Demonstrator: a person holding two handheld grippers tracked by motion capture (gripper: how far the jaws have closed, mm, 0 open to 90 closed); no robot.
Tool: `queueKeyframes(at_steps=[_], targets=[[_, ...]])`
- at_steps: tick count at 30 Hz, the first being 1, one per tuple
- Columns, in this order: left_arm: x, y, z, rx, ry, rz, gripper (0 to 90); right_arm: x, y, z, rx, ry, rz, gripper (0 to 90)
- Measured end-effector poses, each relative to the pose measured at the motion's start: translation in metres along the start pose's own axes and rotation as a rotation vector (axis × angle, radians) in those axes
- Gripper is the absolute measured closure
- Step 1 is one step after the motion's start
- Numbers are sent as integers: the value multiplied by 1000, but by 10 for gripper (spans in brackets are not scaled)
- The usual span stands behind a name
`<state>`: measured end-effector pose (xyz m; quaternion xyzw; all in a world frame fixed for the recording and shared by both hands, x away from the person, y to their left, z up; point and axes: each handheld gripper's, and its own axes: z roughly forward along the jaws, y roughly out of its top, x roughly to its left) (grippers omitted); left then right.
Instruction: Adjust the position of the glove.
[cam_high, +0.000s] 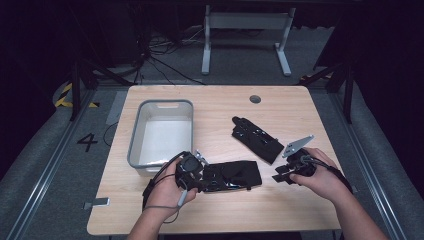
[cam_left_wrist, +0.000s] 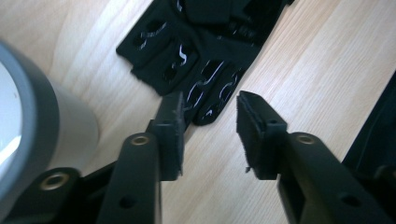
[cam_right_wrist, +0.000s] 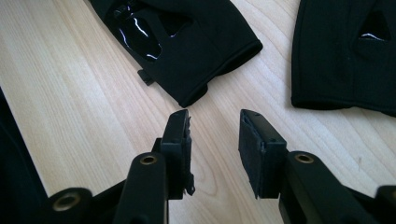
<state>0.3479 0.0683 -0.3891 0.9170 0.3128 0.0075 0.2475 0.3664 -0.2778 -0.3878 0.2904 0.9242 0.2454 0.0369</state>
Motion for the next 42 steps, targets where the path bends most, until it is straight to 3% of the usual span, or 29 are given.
queueKeyframes(at_steps=[5,9,10,14,17,21,27,36,39,42], targets=[[1,2,4,42,-19,16,579,4,-1,-6,-20,-1,6,640],[1,3,4,36,-28,21,590,3,-1,-5,-34,4,15,632],[2,3,5,33,-24,18,597,1,-1,-2,-58,14,52,625],[7,0,9,31,-10,-34,595,-2,-2,2,-73,-4,95,623],[9,-1,14,41,-8,-52,600,-5,-2,5,-87,-24,129,645],[13,-3,18,53,-3,-69,601,-5,2,19,-94,-17,148,629],[16,-8,20,70,0,-89,595,2,9,42,-58,3,124,574],[20,-14,27,94,15,-101,590,8,14,60,-27,3,126,483],[21,-15,27,97,16,-101,589,7,15,64,-15,3,130,509],[22,-16,27,95,20,-101,599,7,15,65,10,15,115,673]])
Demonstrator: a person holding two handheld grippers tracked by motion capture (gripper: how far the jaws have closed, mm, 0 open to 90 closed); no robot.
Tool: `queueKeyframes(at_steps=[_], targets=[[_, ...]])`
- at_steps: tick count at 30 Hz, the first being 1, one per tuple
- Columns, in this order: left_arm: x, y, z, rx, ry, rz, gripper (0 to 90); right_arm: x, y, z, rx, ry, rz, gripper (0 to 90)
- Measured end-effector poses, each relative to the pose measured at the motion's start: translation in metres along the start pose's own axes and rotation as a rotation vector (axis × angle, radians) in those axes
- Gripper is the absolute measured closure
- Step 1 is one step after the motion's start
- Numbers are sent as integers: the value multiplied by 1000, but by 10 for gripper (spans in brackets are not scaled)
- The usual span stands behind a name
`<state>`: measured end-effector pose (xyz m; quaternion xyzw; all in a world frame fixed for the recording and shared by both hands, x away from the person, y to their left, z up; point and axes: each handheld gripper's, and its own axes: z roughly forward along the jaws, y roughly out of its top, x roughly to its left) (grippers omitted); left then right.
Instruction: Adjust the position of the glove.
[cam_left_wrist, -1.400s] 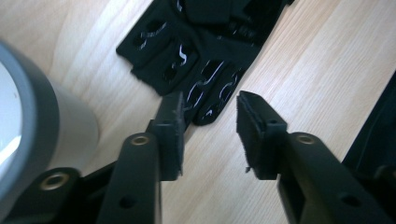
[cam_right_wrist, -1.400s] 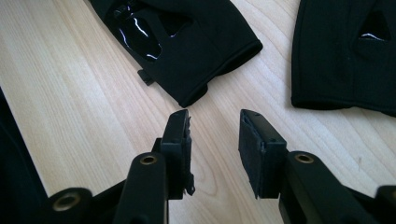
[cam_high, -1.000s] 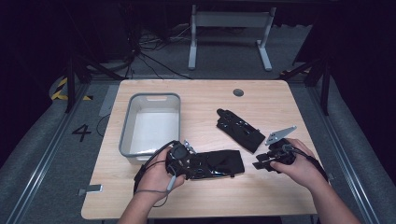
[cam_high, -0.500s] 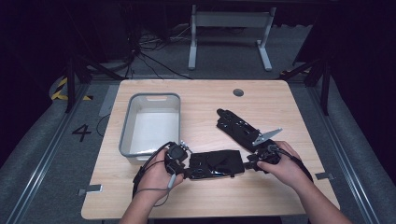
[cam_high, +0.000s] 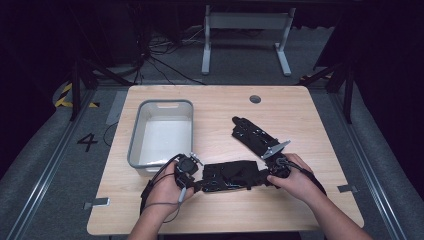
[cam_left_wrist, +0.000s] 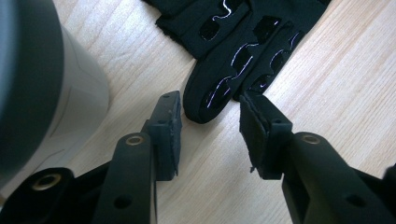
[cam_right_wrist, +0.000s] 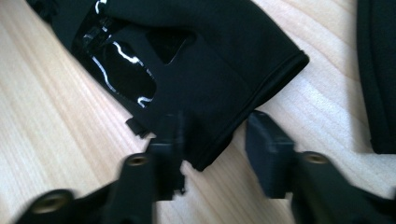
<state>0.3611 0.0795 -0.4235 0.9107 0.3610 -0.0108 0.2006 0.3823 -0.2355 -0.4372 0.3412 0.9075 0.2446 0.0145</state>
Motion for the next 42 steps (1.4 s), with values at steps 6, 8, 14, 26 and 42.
queueKeyframes(at_steps=[6,8,14,26,42], targets=[[-1,1,2,-5,13,36,598,2,1,-2,18,15,-40,826],[-2,2,5,2,13,57,590,2,1,-2,21,17,-39,843],[-6,5,17,34,15,79,616,3,0,-1,16,19,-36,861],[-16,9,13,56,95,142,830,8,0,-8,-28,-10,-65,887],[-52,33,1,78,-14,306,827,35,-33,-69,41,-31,-35,886]])
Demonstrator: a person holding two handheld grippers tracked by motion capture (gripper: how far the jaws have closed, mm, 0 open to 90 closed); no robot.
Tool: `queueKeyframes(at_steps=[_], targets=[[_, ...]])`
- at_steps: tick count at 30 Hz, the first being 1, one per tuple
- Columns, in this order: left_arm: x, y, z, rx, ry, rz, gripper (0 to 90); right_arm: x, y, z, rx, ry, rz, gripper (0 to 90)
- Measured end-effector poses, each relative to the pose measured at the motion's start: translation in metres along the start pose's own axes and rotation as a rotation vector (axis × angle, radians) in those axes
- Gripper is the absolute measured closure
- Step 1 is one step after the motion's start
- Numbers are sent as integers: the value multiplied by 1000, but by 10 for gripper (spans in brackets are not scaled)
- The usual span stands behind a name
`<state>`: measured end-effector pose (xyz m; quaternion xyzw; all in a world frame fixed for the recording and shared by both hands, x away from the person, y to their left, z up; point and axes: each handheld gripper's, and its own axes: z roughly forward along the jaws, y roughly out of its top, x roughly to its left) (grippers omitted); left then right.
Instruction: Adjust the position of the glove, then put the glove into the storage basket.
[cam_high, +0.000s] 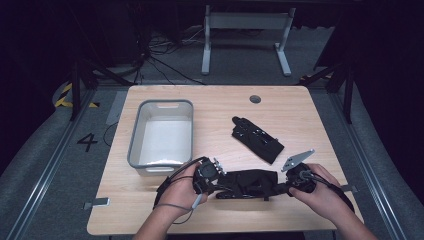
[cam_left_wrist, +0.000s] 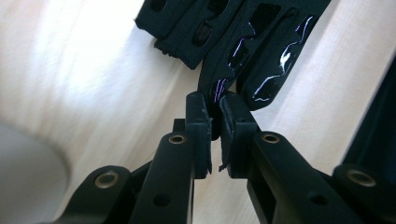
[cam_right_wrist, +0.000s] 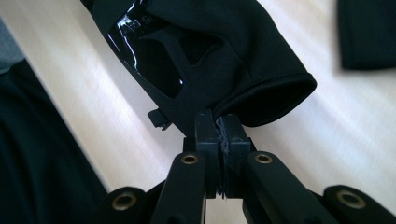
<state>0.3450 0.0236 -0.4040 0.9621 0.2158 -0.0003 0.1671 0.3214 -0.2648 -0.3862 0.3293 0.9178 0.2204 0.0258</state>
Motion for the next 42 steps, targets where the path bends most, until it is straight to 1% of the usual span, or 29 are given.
queueKeyframes(at_steps=[2,3,4,6,7,9,10,11,12,13,14,15,16,17,18,19,20,22,25,26,28,29,31,34,35,38,39,40,42], targets=[[-1,3,5,38,-23,11,827,1,-3,2,24,12,12,885],[-2,4,10,57,-44,18,827,1,-4,3,38,20,15,885],[-2,4,10,57,-44,18,827,1,-4,3,38,20,15,885],[-1,5,17,108,-71,37,826,1,-7,13,99,51,28,884],[-1,5,19,113,-71,43,826,1,-7,15,108,55,25,883],[0,5,20,111,-73,42,826,1,-7,18,117,59,27,883],[1,4,20,109,-76,33,824,2,-7,22,134,66,26,874],[1,4,20,109,-76,33,820,2,-7,22,134,66,26,874],[2,3,20,109,-80,24,810,1,-7,23,139,74,27,811],[3,2,19,101,-75,26,810,1,-7,23,139,74,27,811],[4,2,19,80,-66,11,783,1,-7,23,133,84,38,766],[6,1,18,68,-70,2,745,0,-7,22,132,97,53,723],[7,1,15,37,-68,-14,675,-2,-7,17,102,79,53,688],[8,1,14,12,-63,-28,654,-2,-7,14,88,69,60,683],[9,1,12,10,-67,-32,664,-5,-7,9,74,52,65,683],[9,1,12,7,-73,-35,650,-6,-7,5,56,38,65,683],[8,1,11,7,-83,-42,616,-8,-7,1,36,28,70,684],[7,0,11,8,-101,-40,620,-12,-8,-4,21,22,84,679],[7,1,9,-3,-97,-45,609,-16,-9,-6,-5,-1,75,676],[6,1,6,-24,-99,-47,607,-17,-8,-5,-14,-13,71,667],[6,1,4,-32,-97,-57,600,-20,-8,-5,-28,-13,71,657],[6,1,2,-45,-91,-58,600,-22,-7,-4,-37,-16,72,658],[8,0,-2,-72,-85,-78,597,-26,-7,-4,-69,-39,78,661],[10,-2,-8,-116,-73,-100,602,-31,-4,-6,-112,-36,89,678],[11,-4,-11,-133,-68,-120,602,-33,-3,-6,-124,-40,89,682],[14,-7,-16,-171,-52,-154,607,-38,3,-7,-163,-40,94,685],[14,-7,-16,-171,-52,-154,607,-40,5,-7,-176,-36,97,686],[16,-10,-19,-189,-39,-170,609,-42,7,-7,-188,-31,106,686],[17,-11,-20,-196,-36,-176,610,-45,9,-7,-197,-28,112,688]])
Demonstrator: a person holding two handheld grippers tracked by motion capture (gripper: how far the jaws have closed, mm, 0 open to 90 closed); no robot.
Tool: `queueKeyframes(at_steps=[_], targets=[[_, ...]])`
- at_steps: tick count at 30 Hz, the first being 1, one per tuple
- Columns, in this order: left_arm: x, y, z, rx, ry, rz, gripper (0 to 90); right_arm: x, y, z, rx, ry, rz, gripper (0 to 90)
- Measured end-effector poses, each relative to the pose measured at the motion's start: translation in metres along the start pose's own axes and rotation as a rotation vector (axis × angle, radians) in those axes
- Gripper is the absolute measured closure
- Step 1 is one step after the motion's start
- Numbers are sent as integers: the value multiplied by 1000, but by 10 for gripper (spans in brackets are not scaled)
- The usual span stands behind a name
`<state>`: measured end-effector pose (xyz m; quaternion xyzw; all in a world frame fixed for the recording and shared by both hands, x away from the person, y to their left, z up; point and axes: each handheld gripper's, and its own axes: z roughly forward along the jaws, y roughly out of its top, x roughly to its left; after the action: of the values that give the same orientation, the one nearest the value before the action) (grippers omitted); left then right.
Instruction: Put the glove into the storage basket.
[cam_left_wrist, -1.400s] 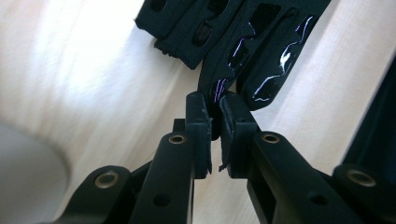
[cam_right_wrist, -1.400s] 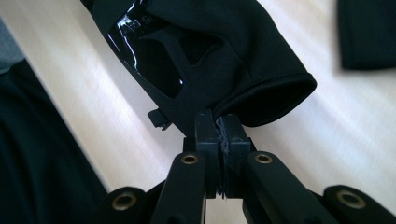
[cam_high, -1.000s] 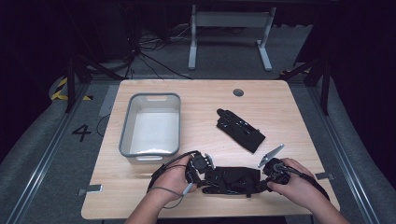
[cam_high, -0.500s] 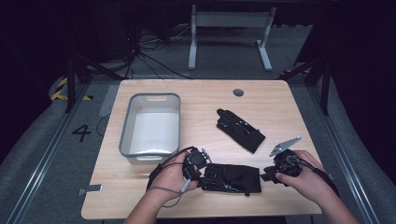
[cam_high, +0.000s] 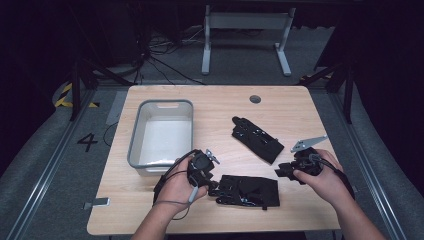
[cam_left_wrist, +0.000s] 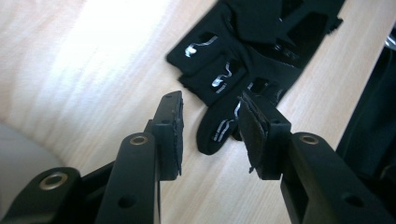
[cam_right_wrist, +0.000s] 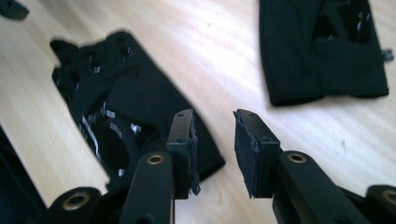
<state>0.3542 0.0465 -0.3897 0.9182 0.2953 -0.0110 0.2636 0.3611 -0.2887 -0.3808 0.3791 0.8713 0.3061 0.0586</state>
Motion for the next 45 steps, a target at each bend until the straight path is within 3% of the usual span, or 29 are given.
queueKeyframes(at_steps=[3,4,14,23,28,39,45], targets=[[2,-3,-3,-8,13,-18,615,-10,9,3,-28,-16,16,690],[3,-6,-5,-12,17,-24,613,-20,17,7,-43,-39,32,692],[10,-16,-9,-16,31,-55,598,-54,36,31,-55,-87,76,689],[12,-18,-6,17,23,-58,585,-83,46,44,-49,-120,63,614],[13,-17,-5,15,17,-55,575,-100,52,57,-1,-151,67,632],[15,-18,-1,27,14,-62,568,-112,59,80,12,-157,68,716],[15,-18,0,28,14,-61,566,-117,59,86,10,-160,81,705]])
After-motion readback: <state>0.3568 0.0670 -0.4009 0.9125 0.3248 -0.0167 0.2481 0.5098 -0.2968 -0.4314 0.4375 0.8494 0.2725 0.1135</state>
